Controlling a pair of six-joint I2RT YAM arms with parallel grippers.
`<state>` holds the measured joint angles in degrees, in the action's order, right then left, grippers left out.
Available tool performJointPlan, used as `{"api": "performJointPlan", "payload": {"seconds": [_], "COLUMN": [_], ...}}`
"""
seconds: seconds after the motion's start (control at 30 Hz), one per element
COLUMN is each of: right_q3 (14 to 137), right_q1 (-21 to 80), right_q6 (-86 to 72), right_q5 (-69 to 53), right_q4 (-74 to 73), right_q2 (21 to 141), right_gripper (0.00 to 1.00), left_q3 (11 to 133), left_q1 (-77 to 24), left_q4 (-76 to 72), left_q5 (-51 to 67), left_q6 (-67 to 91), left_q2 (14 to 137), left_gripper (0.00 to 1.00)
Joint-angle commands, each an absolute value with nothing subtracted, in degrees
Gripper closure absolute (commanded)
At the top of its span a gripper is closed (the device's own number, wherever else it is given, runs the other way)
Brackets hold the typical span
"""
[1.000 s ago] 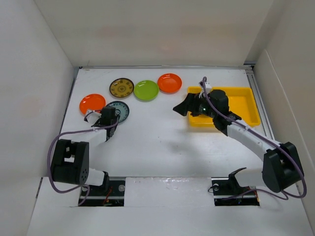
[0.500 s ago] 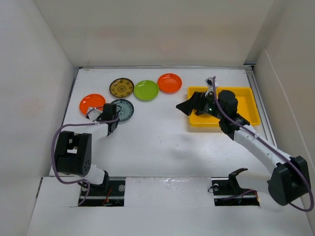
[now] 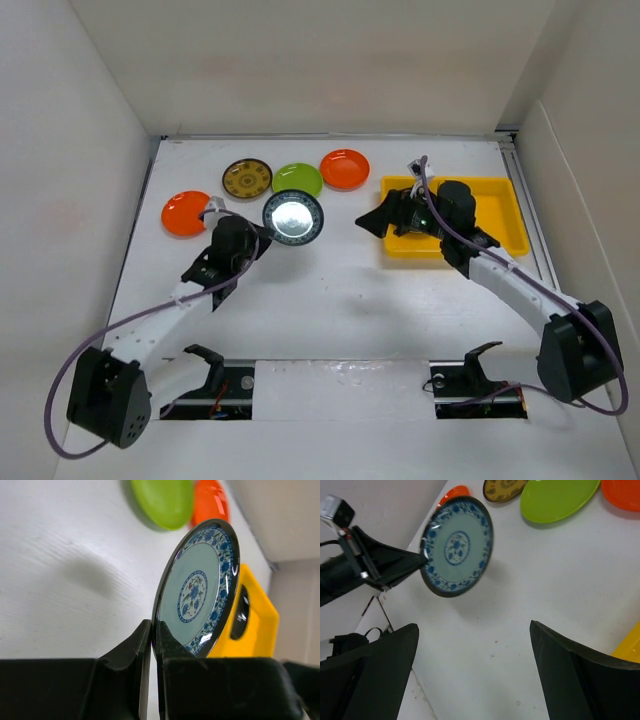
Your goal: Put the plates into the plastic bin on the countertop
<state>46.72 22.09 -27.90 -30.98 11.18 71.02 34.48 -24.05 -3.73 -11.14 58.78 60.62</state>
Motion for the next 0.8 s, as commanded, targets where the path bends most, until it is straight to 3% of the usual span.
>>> {"api": "performJointPlan", "payload": {"seconds": [0.0, 0.43, 0.53, 0.57, 0.6, 0.67, 0.73, 0.77], "right_q3": [48.08, 51.24, 51.24, 51.24, 51.24, 50.71, 49.76, 48.96], "right_q1": [21.88, 25.66, 25.66, 25.66, 25.66, 25.66, 24.53, 23.56], "right_q6": [-27.86, -33.66, -37.24, -38.40, -39.37, -40.77, -40.78, -41.48], "right_q5": [-35.32, -38.23, -40.16, -41.38, -41.40, -41.40, -40.00, -38.95], "right_q4": [19.74, 29.70, 34.61, 36.46, 38.82, 39.37, 39.37, 39.37], "right_q2": [74.00, 90.25, 93.41, 94.12, 94.13, 94.92, 94.14, 92.56], "right_gripper": [0.02, 0.08, 0.35, 0.49, 0.82, 1.00, 1.00, 1.00], "left_q3": [31.38, 28.65, 28.65, 28.65, 29.26, 29.79, 30.50, 31.11], "left_q1": [-24.08, -24.08, -24.08, -24.08, -24.08, -24.08, -24.08, -24.08], "left_q4": [-11.15, -20.83, -20.83, -20.83, -20.83, -19.43, -16.28, -15.22], "left_q5": [-2.48, 12.56, 13.18, 13.18, 13.18, 13.18, 11.09, 8.64], "left_q6": [52.39, 47.99, 47.46, 47.46, 47.46, 47.46, 47.46, 47.46], "left_q2": [55.73, 54.58, 54.58, 54.58, 55.36, 55.99, 55.99, 55.99], "left_gripper": [1.00, 1.00, 1.00, 1.00, 1.00, 1.00, 0.50, 0.34]}}
